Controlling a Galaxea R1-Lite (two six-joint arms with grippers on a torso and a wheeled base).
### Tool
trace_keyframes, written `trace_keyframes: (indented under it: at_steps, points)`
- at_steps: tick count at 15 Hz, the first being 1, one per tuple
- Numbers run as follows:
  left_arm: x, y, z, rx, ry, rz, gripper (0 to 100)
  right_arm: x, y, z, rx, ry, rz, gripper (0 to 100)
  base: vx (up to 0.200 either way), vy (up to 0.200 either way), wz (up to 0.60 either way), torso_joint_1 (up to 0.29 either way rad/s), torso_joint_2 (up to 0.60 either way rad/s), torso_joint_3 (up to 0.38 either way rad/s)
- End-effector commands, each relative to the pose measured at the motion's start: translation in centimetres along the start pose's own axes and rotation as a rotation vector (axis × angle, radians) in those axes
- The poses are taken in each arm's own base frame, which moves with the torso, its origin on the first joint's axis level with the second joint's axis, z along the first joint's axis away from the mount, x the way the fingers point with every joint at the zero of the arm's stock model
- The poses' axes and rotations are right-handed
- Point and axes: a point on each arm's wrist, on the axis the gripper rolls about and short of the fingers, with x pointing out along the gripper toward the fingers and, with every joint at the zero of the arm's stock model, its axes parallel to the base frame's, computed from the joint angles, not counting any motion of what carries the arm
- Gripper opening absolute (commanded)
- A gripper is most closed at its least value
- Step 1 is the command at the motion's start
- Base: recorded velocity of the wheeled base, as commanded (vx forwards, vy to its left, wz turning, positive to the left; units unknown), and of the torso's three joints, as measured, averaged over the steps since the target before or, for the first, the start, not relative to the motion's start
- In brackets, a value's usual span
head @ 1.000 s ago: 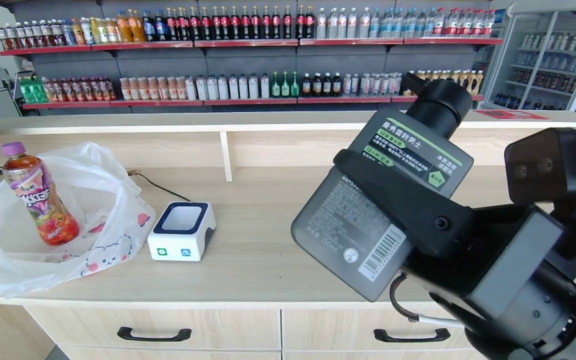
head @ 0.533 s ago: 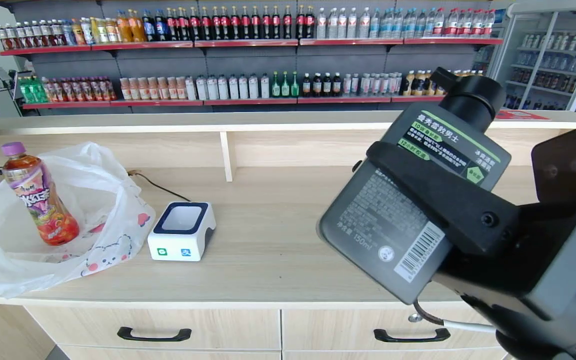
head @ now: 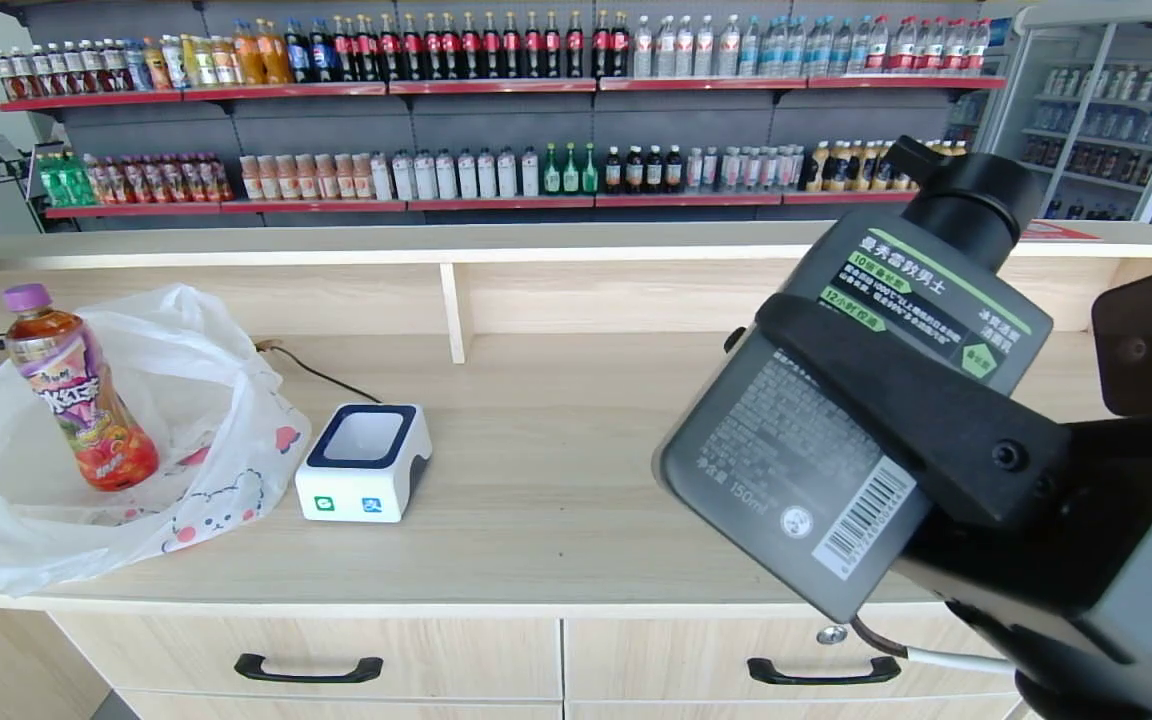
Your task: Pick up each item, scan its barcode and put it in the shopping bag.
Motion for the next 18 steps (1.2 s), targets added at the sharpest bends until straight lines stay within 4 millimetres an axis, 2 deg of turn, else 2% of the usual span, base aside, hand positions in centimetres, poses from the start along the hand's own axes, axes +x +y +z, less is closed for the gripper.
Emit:
trace_keyframes:
  at_steps: [1, 5, 6, 8, 9, 10, 12, 14, 16, 18]
  points:
    - [0.0, 0.0, 0.0, 0.0, 0.0, 0.001, 100, -0.2, -0.1, -0.1, -0.008, 0.006, -0.005, 0, 0.0, 0.0, 0.0, 0.0, 0.0, 0.0]
    - [0.0, 0.0, 0.0, 0.0, 0.0, 0.001, 100, -0.8, -0.6, -0.7, -0.139, 0.069, 0.003, 0, 0.0, 0.0, 0.0, 0.0, 0.0, 0.0]
    - [0.0, 0.0, 0.0, 0.0, 0.0, 0.001, 100, -1.3, -1.3, -1.2, -0.196, 0.102, -0.019, 0, 0.0, 0.0, 0.0, 0.0, 0.0, 0.0]
    - [0.0, 0.0, 0.0, 0.006, -0.001, 0.0, 100, -1.6, -3.5, -2.1, -0.359, 0.153, -0.101, 0, 0.0, 0.0, 0.0, 0.0, 0.0, 0.0]
    - [0.0, 0.0, 0.0, 0.006, -0.003, 0.0, 100, -1.7, -4.2, -1.8, -0.409, 0.151, -0.13, 0, 0.0, 0.0, 0.0, 0.0, 0.0, 0.0]
    - [0.0, 0.0, 0.0, 0.006, -0.001, 0.0, 100, -2.5, -6.2, -1.0, -0.509, 0.153, -0.227, 0, 0.0, 0.0, 0.0, 0.0, 0.0, 0.0]
    - [0.0, 0.0, 0.0, 0.006, -0.001, 0.0, 100, -3.6, -8.8, 0.1, -0.625, 0.161, -0.36, 0, 0.0, 0.0, 0.0, 0.0, 0.0, 0.0]
    - [0.0, 0.0, 0.0, 0.006, -0.001, 0.0, 100, -3.9, -9.3, 0.6, -0.694, 0.153, -0.403, 0, 0.0, 0.0, 0.0, 0.0, 0.0, 0.0]
    - [0.0, 0.0, 0.0, 0.006, -0.001, 0.0, 100, -4.6, -9.2, 0.9, -0.855, 0.165, -0.45, 0, 0.0, 0.0, 0.0, 0.0, 0.0, 0.0]
    - [0.0, 0.0, 0.0, 0.006, -0.001, 0.0, 100, -4.8, -9.1, 0.9, -0.887, 0.174, -0.454, 0, 0.0, 0.0, 0.0, 0.0, 0.0, 0.0]
